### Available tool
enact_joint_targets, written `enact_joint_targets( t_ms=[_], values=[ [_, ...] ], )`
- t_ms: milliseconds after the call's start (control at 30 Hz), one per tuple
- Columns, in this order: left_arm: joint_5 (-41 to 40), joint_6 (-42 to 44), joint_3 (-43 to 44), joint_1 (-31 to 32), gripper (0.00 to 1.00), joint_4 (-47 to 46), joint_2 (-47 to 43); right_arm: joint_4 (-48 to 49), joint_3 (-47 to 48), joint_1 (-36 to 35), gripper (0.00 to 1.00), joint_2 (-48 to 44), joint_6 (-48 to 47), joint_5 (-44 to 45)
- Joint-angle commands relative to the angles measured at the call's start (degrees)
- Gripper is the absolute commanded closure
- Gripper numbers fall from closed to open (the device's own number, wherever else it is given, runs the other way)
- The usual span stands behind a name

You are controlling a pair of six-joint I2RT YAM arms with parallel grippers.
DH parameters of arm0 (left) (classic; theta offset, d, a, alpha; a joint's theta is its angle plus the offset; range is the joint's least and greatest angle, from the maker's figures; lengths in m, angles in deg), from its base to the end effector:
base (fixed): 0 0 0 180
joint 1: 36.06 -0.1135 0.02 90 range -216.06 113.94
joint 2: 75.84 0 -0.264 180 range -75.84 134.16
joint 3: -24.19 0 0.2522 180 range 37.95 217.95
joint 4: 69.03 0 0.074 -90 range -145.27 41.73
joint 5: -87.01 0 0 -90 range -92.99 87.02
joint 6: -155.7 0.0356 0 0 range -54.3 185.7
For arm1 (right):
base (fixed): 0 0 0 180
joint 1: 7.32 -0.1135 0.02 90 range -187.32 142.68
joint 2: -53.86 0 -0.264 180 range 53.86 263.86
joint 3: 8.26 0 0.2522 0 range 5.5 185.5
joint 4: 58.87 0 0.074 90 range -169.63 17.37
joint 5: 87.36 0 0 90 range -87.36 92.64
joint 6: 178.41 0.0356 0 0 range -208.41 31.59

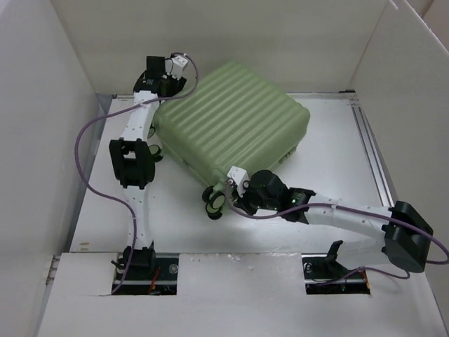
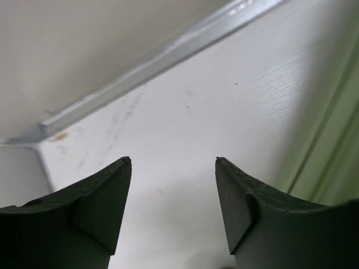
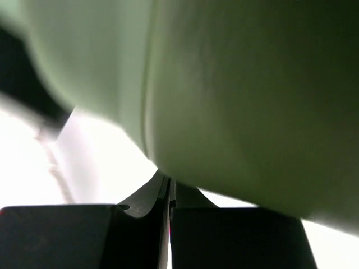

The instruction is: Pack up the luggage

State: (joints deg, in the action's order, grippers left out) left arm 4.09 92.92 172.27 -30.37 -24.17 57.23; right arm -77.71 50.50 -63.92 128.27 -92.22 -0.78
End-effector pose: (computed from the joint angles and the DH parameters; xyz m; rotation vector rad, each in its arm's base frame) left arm 0.5356 -0.0578 0.3173 0.6631 1.9809 0.0989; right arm 0.1536 0.2367 0.2377 -1.1534 1.9116 0.5819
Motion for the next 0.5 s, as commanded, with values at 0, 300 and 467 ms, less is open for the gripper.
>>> enact_joint_targets(
  t_ms=[0,300,467],
  values=[
    [14.62,0.28,-7.90,4.33,0.39,6.71,-24.49,19.85,1.76,0.44,1.00,3.80,5.31,-0.71],
    [26.91,27.65,-36.04,11.33,0.02,28.56,-62.99,23.71,7.91,1.75,1.00,12.67,8.82,-0.62],
    [25.55,24.64,-45.44,17.66,0.00,33.51,-66.02,23.71,11.43,4.83,1.00,16.45,9.35,-1.14]
  ],
)
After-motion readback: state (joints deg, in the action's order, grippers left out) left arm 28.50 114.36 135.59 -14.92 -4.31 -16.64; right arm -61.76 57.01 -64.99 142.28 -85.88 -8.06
